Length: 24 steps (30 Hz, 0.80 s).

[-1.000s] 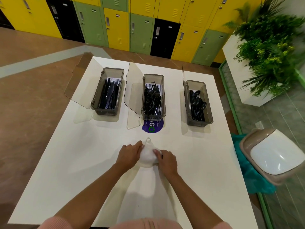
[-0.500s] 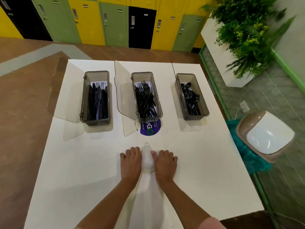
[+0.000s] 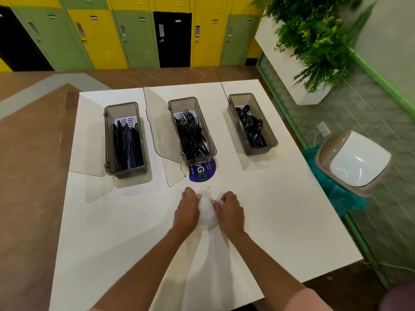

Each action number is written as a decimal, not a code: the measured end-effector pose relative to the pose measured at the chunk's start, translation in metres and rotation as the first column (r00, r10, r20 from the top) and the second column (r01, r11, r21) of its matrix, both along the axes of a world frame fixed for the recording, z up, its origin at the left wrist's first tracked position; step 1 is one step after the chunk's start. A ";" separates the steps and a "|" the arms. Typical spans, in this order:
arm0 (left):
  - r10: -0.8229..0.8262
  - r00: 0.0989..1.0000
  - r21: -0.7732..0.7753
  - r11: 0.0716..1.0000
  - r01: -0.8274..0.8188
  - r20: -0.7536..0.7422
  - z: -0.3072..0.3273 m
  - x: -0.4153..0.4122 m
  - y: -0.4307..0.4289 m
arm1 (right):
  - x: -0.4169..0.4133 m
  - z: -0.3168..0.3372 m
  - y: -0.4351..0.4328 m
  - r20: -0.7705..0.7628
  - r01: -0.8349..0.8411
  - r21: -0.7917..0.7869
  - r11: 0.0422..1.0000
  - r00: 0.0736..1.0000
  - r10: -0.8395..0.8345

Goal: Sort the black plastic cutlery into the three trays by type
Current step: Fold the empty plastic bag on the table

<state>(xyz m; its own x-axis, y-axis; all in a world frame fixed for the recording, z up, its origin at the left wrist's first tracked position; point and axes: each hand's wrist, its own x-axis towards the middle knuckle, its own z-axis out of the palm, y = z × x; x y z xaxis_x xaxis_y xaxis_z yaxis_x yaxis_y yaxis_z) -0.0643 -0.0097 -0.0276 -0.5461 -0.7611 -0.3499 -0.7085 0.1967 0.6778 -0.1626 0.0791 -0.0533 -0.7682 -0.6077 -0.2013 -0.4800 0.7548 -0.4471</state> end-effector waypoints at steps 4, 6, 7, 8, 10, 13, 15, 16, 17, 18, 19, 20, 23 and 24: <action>-0.063 0.968 0.082 0.993 0.085 -0.242 0.013 -0.013 -0.001 | -0.020 0.016 0.017 0.225 0.084 -0.300 0.950 0.974 -0.015; -0.104 0.948 0.029 0.993 0.118 -0.300 0.021 -0.023 0.000 | -0.032 0.031 0.026 0.440 0.209 -0.329 0.921 0.897 -0.046; -0.128 0.940 0.025 0.989 0.144 -0.315 0.024 -0.031 0.003 | -0.041 0.040 0.031 0.541 0.255 -0.323 0.911 0.840 -0.044; -0.157 0.932 0.025 0.984 0.175 -0.326 0.025 -0.039 0.005 | -0.050 0.049 0.037 0.622 0.273 -0.316 0.909 0.783 -0.019; -0.223 0.913 0.032 0.968 0.249 -0.341 0.028 -0.059 0.012 | -0.075 0.058 0.052 0.706 0.234 -0.331 0.914 0.705 0.076; -0.276 0.886 0.029 0.951 0.308 -0.372 0.036 -0.096 0.027 | -0.118 0.066 0.080 0.746 0.163 -0.350 0.922 0.644 0.169; -0.270 0.877 0.039 0.950 0.311 -0.397 0.038 -0.123 0.038 | -0.147 0.070 0.097 0.752 0.148 -0.329 0.933 0.638 0.164; -0.263 0.875 0.052 0.949 0.309 -0.406 0.039 -0.136 0.044 | -0.161 0.072 0.104 0.747 0.137 -0.315 0.939 0.646 0.156; -0.254 0.874 0.076 0.947 0.311 -0.415 0.040 -0.154 0.052 | -0.178 0.075 0.113 0.735 0.126 -0.302 0.945 0.662 0.147; -0.242 0.875 0.101 0.945 0.310 -0.420 0.040 -0.164 0.056 | -0.188 0.078 0.118 0.716 0.111 -0.293 0.950 0.684 0.141; -0.244 0.871 0.116 0.940 0.320 -0.427 0.042 -0.182 0.063 | -0.206 0.080 0.126 0.691 0.106 -0.281 0.954 0.713 0.124; -0.246 0.867 0.134 0.934 0.331 -0.433 0.043 -0.203 0.071 | -0.226 0.083 0.136 0.657 0.095 -0.271 0.958 0.746 0.112; -0.246 0.859 0.169 0.921 0.352 -0.450 0.049 -0.252 0.088 | -0.275 0.095 0.158 0.583 0.066 -0.229 0.971 0.808 0.083; -0.254 0.855 0.168 0.917 0.362 -0.453 0.050 -0.267 0.093 | -0.289 0.098 0.164 0.552 0.057 -0.212 0.976 0.831 0.072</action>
<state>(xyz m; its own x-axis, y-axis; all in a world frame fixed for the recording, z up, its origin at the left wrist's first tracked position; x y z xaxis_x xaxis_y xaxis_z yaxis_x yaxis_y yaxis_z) -0.3310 0.0832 0.0220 -0.8725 -0.4515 -0.1870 -0.2820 0.1525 0.9472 -0.4517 0.2429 0.0447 -0.5617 -0.6897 -0.4570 -0.1085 0.6090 -0.7857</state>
